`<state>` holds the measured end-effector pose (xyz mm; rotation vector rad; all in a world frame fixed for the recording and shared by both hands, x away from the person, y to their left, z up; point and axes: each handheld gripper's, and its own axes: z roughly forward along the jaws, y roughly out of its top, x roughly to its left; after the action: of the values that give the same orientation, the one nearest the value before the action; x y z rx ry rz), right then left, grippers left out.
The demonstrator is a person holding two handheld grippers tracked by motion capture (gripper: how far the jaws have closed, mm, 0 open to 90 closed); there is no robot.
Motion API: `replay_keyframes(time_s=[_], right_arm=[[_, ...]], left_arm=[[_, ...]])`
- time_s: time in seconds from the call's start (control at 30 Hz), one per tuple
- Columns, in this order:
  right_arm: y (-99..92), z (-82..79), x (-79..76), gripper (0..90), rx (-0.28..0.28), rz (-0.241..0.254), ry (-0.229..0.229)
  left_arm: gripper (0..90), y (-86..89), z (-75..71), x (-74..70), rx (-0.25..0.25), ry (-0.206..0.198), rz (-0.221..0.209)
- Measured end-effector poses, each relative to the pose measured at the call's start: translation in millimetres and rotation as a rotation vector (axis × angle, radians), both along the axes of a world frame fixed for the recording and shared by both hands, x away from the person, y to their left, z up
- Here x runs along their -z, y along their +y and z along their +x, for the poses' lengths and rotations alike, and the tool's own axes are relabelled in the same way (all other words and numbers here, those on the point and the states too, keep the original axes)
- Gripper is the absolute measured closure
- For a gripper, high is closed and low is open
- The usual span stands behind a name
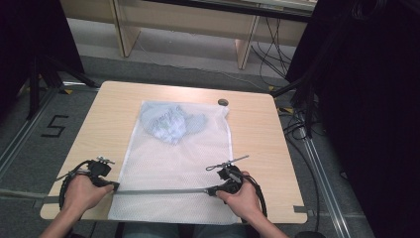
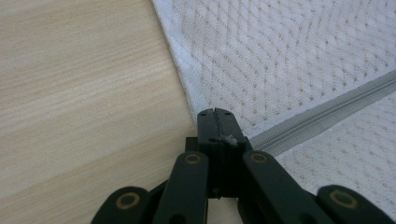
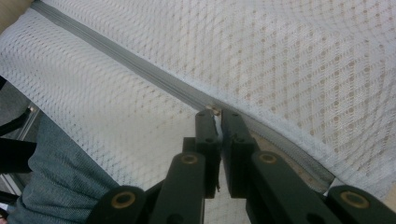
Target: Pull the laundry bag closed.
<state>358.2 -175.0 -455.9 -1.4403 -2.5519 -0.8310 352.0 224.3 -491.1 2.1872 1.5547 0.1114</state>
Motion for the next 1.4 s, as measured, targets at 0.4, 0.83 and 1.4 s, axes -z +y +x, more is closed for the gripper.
replay_keyframes(time_s=[0.4,0.83,1.4], right_arm=[[-3.6,-1.2,-0.4,87.0,0.037,-0.009,0.022],[-8.9,-1.1,1.7,87.0,0.047,-0.034,0.024],[-14.8,-0.6,1.9,87.0,0.045,-0.006,0.019]], left_arm=[[90.0,0.3,-0.1,0.1,0.001,-0.001,-0.002],[90.0,0.0,0.0,0.0,0.001,0.000,0.000],[90.0,0.1,0.0,0.0,0.000,0.000,-0.001]])
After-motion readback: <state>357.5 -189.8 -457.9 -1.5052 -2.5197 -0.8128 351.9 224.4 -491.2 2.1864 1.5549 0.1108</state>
